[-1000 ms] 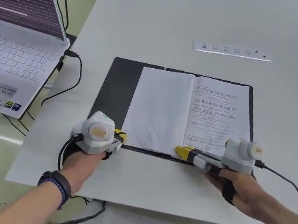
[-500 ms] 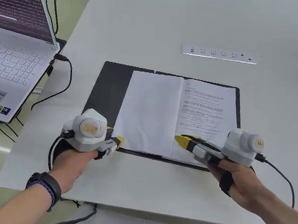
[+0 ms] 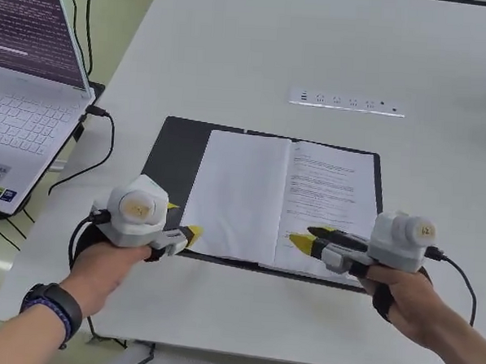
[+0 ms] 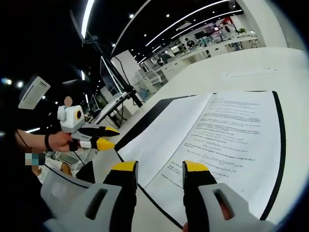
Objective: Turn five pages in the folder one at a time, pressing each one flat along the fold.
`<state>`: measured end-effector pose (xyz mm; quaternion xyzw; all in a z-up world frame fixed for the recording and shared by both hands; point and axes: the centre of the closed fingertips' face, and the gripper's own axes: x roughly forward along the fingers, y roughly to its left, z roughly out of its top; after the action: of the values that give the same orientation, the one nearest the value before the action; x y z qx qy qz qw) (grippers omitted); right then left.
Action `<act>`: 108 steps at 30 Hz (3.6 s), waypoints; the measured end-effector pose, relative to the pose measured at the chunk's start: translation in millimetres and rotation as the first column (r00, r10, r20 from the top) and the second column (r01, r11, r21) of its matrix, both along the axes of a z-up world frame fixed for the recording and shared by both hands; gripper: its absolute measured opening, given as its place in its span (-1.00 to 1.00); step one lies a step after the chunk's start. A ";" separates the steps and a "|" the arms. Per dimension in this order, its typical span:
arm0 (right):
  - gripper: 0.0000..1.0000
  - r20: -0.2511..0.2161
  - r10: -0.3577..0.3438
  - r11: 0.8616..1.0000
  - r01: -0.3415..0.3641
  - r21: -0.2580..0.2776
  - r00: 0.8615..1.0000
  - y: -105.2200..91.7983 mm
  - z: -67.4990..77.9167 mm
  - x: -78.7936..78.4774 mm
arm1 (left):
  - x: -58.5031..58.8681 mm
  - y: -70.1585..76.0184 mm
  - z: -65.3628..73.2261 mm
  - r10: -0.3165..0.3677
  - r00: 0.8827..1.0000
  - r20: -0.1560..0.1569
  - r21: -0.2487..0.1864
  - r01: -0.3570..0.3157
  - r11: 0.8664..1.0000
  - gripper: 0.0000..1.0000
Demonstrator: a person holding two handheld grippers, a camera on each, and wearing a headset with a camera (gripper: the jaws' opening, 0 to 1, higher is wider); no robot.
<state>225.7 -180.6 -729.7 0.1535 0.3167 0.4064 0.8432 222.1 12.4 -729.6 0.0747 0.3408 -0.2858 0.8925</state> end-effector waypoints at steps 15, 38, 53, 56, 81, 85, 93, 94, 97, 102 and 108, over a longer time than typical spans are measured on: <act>0.14 0.114 -0.082 0.995 0.089 -0.055 0.990 -56.8 36.6 4.7 | -7.1 -2.3 36.9 -0.070 0.996 0.063 0.038 0.068 0.997 -0.10; 0.45 0.199 -0.146 0.977 0.172 -0.125 0.969 -110.1 66.9 -18.7 | -20.7 8.5 88.5 -0.042 0.994 0.098 -0.053 0.047 0.997 0.33; 0.65 0.213 -0.178 0.962 0.215 -0.167 0.961 -114.9 73.0 -54.9 | -47.3 15.9 96.2 0.009 0.996 0.088 -0.081 -0.002 0.997 0.46; 0.65 0.218 -0.181 0.962 0.219 -0.165 0.959 -115.7 75.4 -57.4 | -53.6 14.3 90.7 0.004 0.997 0.075 -0.070 0.001 0.998 0.52; 0.62 0.215 -0.188 0.961 0.224 -0.162 0.958 -120.8 74.2 -64.2 | -41.9 -14.1 95.6 -0.028 0.996 0.084 -0.099 0.036 0.994 0.50; 0.62 0.215 -0.200 0.960 0.235 -0.152 0.956 -123.3 75.8 -64.9 | -37.4 -27.3 95.2 -0.048 0.995 0.083 -0.104 0.057 0.993 0.51; 0.63 0.215 -0.207 0.958 0.242 -0.152 0.954 -127.4 76.1 -67.4 | -29.7 -58.7 95.9 -0.120 0.989 0.087 -0.111 0.129 0.985 0.52; 0.63 0.215 -0.208 0.958 0.243 -0.151 0.954 -127.6 76.3 -67.5 | -29.2 -61.3 96.1 -0.127 0.988 0.087 -0.111 0.137 0.984 0.51; 0.63 0.217 -0.211 0.958 0.246 -0.150 0.953 -128.3 77.7 -67.5 | -26.8 -69.0 95.7 -0.150 0.985 0.088 -0.109 0.160 0.981 0.52; 0.62 0.219 -0.213 0.957 0.248 -0.148 0.952 -130.8 80.1 -68.2 | -22.5 -81.5 95.9 -0.177 0.980 0.089 -0.110 0.186 0.976 0.51; 0.63 0.216 -0.212 0.956 0.248 -0.155 0.953 -135.4 79.8 -69.9 | -18.5 -100.1 96.9 -0.224 0.971 0.090 -0.106 0.233 0.967 0.51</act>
<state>155.8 -316.0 -649.9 0.0714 0.2469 0.2876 0.9226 203.6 -87.7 -632.6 0.0727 0.2782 -0.4029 0.8689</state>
